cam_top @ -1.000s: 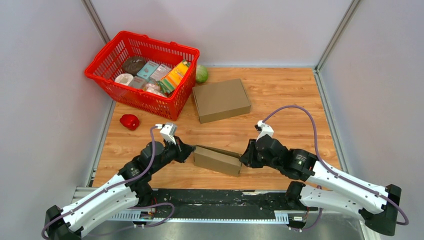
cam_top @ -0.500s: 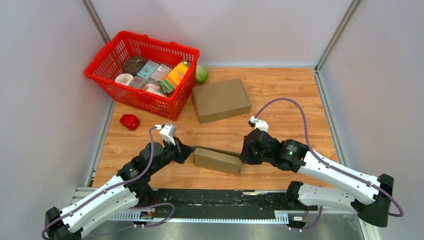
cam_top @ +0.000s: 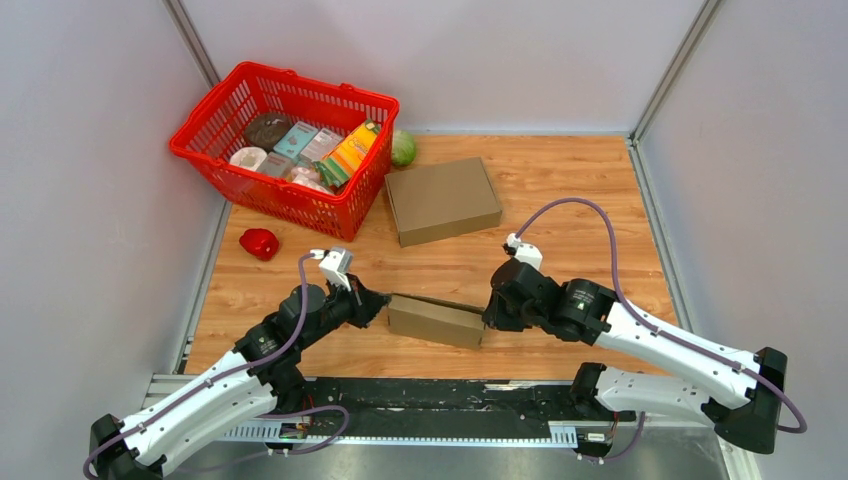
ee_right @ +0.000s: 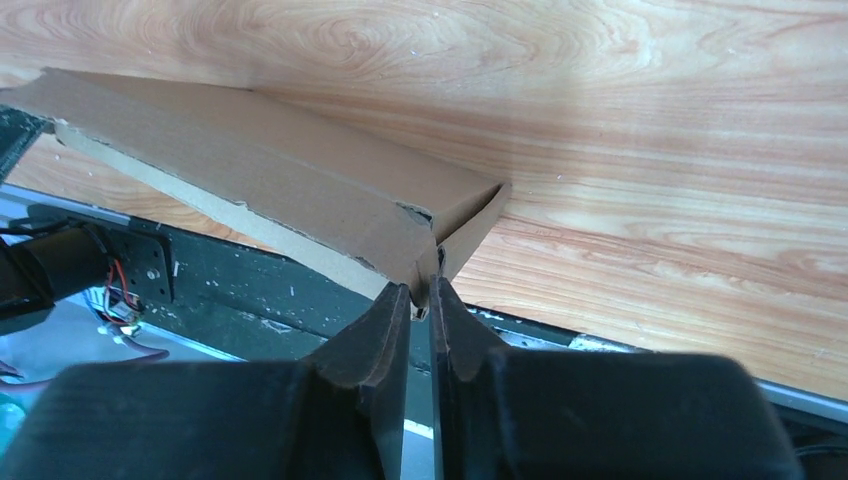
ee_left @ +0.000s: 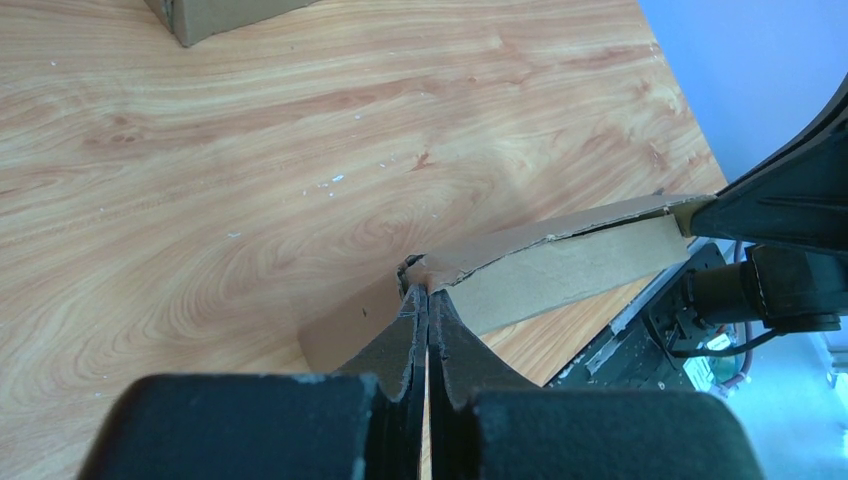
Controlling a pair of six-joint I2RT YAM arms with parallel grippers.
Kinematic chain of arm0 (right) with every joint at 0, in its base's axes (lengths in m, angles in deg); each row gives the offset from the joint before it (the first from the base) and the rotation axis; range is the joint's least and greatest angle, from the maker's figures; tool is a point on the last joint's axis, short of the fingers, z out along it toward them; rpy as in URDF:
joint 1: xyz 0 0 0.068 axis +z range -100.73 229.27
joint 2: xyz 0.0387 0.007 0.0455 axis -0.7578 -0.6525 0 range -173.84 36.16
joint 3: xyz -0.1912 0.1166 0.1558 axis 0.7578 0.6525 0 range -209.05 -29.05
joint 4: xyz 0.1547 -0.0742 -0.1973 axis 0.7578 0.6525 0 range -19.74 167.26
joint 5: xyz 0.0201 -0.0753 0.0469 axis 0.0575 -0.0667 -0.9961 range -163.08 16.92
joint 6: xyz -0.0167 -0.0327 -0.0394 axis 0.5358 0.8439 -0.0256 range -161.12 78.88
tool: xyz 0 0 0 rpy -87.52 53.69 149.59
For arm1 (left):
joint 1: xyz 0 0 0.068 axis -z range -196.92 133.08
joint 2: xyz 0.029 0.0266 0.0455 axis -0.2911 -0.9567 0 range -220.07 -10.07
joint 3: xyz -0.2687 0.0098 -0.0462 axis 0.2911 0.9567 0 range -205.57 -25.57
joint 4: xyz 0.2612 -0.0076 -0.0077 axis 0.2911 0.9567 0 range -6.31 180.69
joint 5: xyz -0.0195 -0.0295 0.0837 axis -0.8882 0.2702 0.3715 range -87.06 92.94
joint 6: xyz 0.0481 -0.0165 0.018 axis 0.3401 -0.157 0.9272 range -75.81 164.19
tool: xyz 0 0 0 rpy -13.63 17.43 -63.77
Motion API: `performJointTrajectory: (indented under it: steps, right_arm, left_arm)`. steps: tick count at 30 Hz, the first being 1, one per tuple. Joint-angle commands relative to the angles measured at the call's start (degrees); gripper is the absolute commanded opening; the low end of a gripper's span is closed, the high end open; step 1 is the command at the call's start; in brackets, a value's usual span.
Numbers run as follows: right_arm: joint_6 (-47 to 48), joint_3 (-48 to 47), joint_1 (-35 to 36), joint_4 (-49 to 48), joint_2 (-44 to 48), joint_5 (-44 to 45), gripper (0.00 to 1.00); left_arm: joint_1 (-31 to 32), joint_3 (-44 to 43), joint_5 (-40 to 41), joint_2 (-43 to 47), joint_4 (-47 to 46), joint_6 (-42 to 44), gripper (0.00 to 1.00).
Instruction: Fold the paper box
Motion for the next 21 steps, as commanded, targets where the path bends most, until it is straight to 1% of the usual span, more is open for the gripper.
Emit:
performJointTrajectory:
  steps: [1, 7, 12, 18, 21]
  right_arm:
    - [-6.42, -1.14, -0.33, 2.92, 0.02, 1.86, 0.13]
    - [-13.36, -0.09, -1.91, 3.37, 1.08, 0.81, 0.08]
    - [-15.56, 0.62, -2.97, 3.36, 2.39, 0.37, 0.01]
    - [-14.25, 3.25, -3.14, 3.80, 2.93, 0.28, 0.01]
    - [-10.39, 4.57, -3.06, 3.98, 2.57, -0.60, 0.02]
  left_arm:
    - [0.15, 0.79, -0.70, 0.08, 3.06, -0.06, 0.00]
    - [0.24, 1.14, -0.88, 0.26, 2.71, -0.41, 0.00]
    - [0.15, 1.32, -0.97, 0.17, 2.53, -0.58, 0.00]
    - [0.15, 1.76, -0.88, 0.52, 2.45, -0.67, 0.00]
    - [0.15, 1.76, -0.96, 0.61, 2.45, -0.76, 0.00]
